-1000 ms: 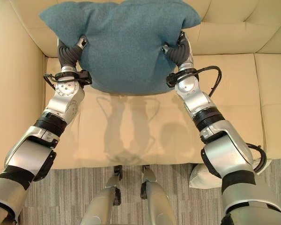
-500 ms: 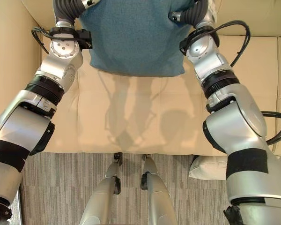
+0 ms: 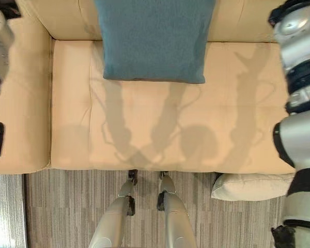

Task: Pick up all the scattered cushions and arrange them neatly on the sofa.

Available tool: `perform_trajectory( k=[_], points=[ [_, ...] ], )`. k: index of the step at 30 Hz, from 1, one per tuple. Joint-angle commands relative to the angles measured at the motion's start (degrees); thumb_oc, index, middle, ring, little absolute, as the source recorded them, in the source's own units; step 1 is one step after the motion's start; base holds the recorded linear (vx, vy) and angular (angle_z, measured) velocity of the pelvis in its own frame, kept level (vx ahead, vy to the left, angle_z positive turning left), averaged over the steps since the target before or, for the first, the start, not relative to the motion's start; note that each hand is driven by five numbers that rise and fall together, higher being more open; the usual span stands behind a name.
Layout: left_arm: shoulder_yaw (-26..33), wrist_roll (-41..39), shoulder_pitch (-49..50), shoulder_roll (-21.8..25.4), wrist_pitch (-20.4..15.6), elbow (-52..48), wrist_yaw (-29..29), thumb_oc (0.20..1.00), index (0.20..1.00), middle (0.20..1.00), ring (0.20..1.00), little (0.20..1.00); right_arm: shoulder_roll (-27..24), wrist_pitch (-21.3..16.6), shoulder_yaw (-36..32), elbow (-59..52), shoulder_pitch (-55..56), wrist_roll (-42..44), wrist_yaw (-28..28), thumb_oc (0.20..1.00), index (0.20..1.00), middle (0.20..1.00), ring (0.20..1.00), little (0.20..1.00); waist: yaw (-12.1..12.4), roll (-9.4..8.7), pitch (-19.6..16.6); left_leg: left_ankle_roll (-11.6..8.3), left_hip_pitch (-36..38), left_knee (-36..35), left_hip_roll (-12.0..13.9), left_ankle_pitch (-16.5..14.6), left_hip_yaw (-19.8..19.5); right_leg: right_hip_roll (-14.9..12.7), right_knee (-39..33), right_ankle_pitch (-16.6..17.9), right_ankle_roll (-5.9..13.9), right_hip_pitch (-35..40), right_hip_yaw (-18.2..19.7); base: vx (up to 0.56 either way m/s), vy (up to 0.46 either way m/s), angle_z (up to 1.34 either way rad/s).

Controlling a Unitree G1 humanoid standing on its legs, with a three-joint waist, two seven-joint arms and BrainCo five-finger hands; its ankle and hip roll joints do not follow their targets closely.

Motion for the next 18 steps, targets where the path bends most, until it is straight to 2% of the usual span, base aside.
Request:
perform_trajectory(
  k=[1, 2, 3, 4, 5, 7, 8, 9, 10, 11, 12, 13, 14, 15, 17, 18],
  points=[
    [1.93, -1.12, 9.49, -2.54, -5.4, -7.69, -1.66, 1.0, 1.0, 1.0, 1.0, 1.0, 0.31, -3.03, -2.33, -4.0, 8.76, 3.68, 1.59, 1.0, 1.0, 1.0, 1.0, 1.0, -0.24, -1.23, -6.83, -5.14, 6.47, -0.18, 1.47, -2.2, 0.75, -5.6, -0.08, -1.17, 12.9, 6.69, 1.38, 0.04, 0.021, 0.02],
    [3.78, 0.37, 15.05, -1.38, -5.68, -12.79, -2.57, 1.0, 1.0, 1.0, 1.0, 1.0, -1.53, -4.47, -4.95, -7.62, 14.18, 4.79, 3.89, 1.0, 1.0, 1.0, 1.0, 1.0, -0.21, -1.18, -6.36, -5.15, 8.08, -0.18, 1.64, -2.91, 0.96, -5.56, -0.08, -1.76, 12.81, 8.2, 1.38, 0.04, 0.019, 0.08],
    [9.56, 0.59, 25.97, -2.16, -5.79, -19.24, -3.23, 1.0, 1.0, 1.0, 1.0, 1.0, -2.91, -4.93, -11.04, -13.72, 25.05, 3.98, 5.25, 1.0, 1.0, 1.0, 1.0, 1.0, -0.43, -1.44, -6.05, -5.09, 9.7, -0.18, 1.47, -3.08, 1.09, -5.81, -0.08, -2.02, 12.61, 9.85, 1.21, 0.07, -0.007, 0.1],
    [11.41, 1.17, 31.71, -2.32, -5.71, -22.88, -4.61, 1.0, 1.0, 1.0, 1.0, 1.0, -2.84, -5.92, -15.1, -15.89, 32.19, 5.73, 7.83, 1.0, 1.0, 1.0, 1.0, 1.0, -0.52, -1.43, -6.02, -5.05, 10.82, -0.18, 1.52, -3.33, 1.1, -5.84, -0.08, -2.51, 12.45, 11.12, 1.03, 0.05, -0.011, 0.11],
    [11.44, 1.3, 32.33, -2.3, -5.57, -23.42, -4.58, 1.0, 1.0, 1.0, 1.0, 1.0, -2.85, -5.89, -15.88, -16.45, 33.38, 5.62, 7.89, 1.0, 1.0, 1.0, 1.0, 1.0, -0.45, -1.59, -6.13, -5.06, 11.1, -0.18, 1.53, -3.39, 1.05, -5.84, -0.08, -2.6, 12.45, 11.44, 0.96, 0.05, -0.029, 0.1],
    [17.26, 0.09, 46.66, -4.88, -5.43, -31.26, -7.37, 1.0, 1.0, 1.0, 1.0, 1.0, -2.62, -4.87, -22.63, -22.3, 48.66, 0.24, 9.66, 1.0, 1.0, 1.0, 1.0, 1.0, -0.66, -1.8, -5.61, -5.01, 13.67, -0.18, 1.46, -3.76, 1.18, -5.86, -0.08, -3.25, 12.27, 14.07, 0.59, 0.06, -0.017, 0.08],
    [19.6, 0.23, 53.44, -5.52, -4.93, -34.69, -9.6, 1.0, 1.0, 1.0, 1.0, 1.0, -0.45, -4.85, -27.41, -25.96, 57.16, -0.05, 11.04, 1.0, 1.0, 1.0, 1.0, 1.0, -0.74, -1.98, -5.81, -4.87, 14.59, -0.18, 1.38, -3.81, 1.19, -5.89, -0.08, -3.57, 12.23, 14.9, 0.52, 0.1, 0.001, 0.04],
    [22.76, 1.31, 65.07, -9.31, -4.0, -38.44, -12.18, 1.0, 1.0, 1.0, 1.0, 1.0, 3.0, -4.92, -33.15, -28.01, 68.38, -1.68, 13.35, 1.0, 1.0, 1.0, 1.0, 1.0, -1.14, -2.04, -5.95, -4.76, 17.14, -0.18, 1.5, -4.46, 1.48, -5.84, -0.08, -4.43, 11.98, 17.5, 0.29, 0.09, 0.004, -0.02],
    [22.8, 2.59, 69.7, -11.23, -2.92, -38.7, -14.5, 1.0, 1.0, 1.0, 1.0, 1.0, 7.51, -5.59, -34.82, -27.96, 72.64, -1.55, 13.74, 1.0, 1.0, 1.0, 1.0, 1.0, -1.27, -2.08, -6.27, -4.68, 18.09, -0.18, 1.47, -4.64, 1.53, -5.78, -0.08, -4.64, 11.97, 18.49, 0.31, 0.11, 0.009, -0.01],
    [23.53, 3.5, 74.3, -14.08, -2.45, -37.75, -15.49, 1.0, 1.0, 1.0, 1.0, 1.0, 10.08, -5.69, -36.21, -26.68, 76.5, -1.92, 15.03, 1.0, 1.0, 1.0, 1.0, 1.0, -1.3, -2.12, -6.32, -4.55, 19.24, -0.18, 1.49, -4.87, 1.64, -5.81, -0.08, -5.09, 11.79, 19.66, 0.21, 0.08, -0.003, -0.05],
    [24.4, 3.85, 80.96, -18.41, -0.72, -33.26, -18.81, 1.0, 1.0, 1.0, 1.0, 1.0, 15.43, -4.81, -37.25, -25.04, 81.77, -5.11, 16.21, 1.0, 1.0, 1.0, 1.0, 1.0, -1.58, -2.08, -6.94, -4.46, 20.89, -0.18, 1.67, -4.94, 1.92, -5.71, -0.08, -5.44, 11.7, 21.35, 0.04, 0.08, -0.016, -0.03],
    [25.3, 3.76, 83.99, -23.81, 1.6, -24.97, -20.02, 1.0, 1.0, 1.0, 1.0, 1.0, 18.97, -3.88, -37.03, -21.61, 84.39, -9.42, 16.46, 1.0, 1.0, 1.0, 1.0, 1.0, -1.6, -1.98, -7.52, -4.35, 22.68, -0.18, 1.96, -5.32, 2.07, -5.49, -0.08, -6.1, 11.51, 23.14, -0.08, 0.05, -0.019, -0.04],
    [25.31, 3.76, 83.96, -23.8, 1.58, -24.94, -20.04, 1.0, 1.0, 1.0, 1.0, 1.0, 18.99, -3.87, -37.03, -21.62, 84.38, -9.43, 16.45, 1.0, 1.0, 1.0, 1.0, 1.0, -1.66, -2.02, -7.66, -4.33, 22.44, -0.18, 1.9, -5.18, 2.03, -5.56, -0.08, -6.0, 11.51, 22.92, -0.11, 0.04, -0.023, -0.01],
    [25.24, 6.91, 85.69, -25.22, 1.7, -21.62, -19.64, 1.0, 1.0, 1.0, 1.0, 1.0, 22.68, -3.98, -37.59, -18.79, 85.79, -7.72, 16.84, 1.0, 1.0, 1.0, 1.0, 1.0, -1.78, -1.91, -7.85, -4.33, 23.54, -0.18, 2.0, -5.33, 2.2, -5.37, -0.08, -6.16, 11.49, 24.01, -0.09, 0.0, 0.0, 0.0],
    [25.74, 7.98, 86.6, -29.12, 3.59, -13.8, -20.12, 1.0, 1.0, 1.0, 1.0, 1.0, 26.07, -3.65, -37.42, -13.75, 86.94, -8.07, 17.07, 1.0, 1.0, 1.0, 1.0, 1.0, -1.87, -1.74, -8.65, -4.19, 24.69, -0.18, 2.14, -5.37, 2.26, -5.19, -0.08, -6.5, 11.3, 25.23, -0.06, 0.0, 0.0, 0.0],
    [25.23, 11.22, 86.2, -30.69, 3.81, -7.28, -19.57, 1.0, 1.0, 1.0, 1.0, 1.0, 28.28, -3.76, -36.71, -10.7, 87.56, -7.47, 17.39, 1.0, 1.0, 1.0, 1.0, 1.0, -1.99, -1.63, -8.79, -4.22, 25.67, -0.18, 2.29, -5.44, 2.46, -4.94, -0.08, -6.75, 11.16, 26.17, 0.09, 0.0, 0.0, 0.0]
  ],
)
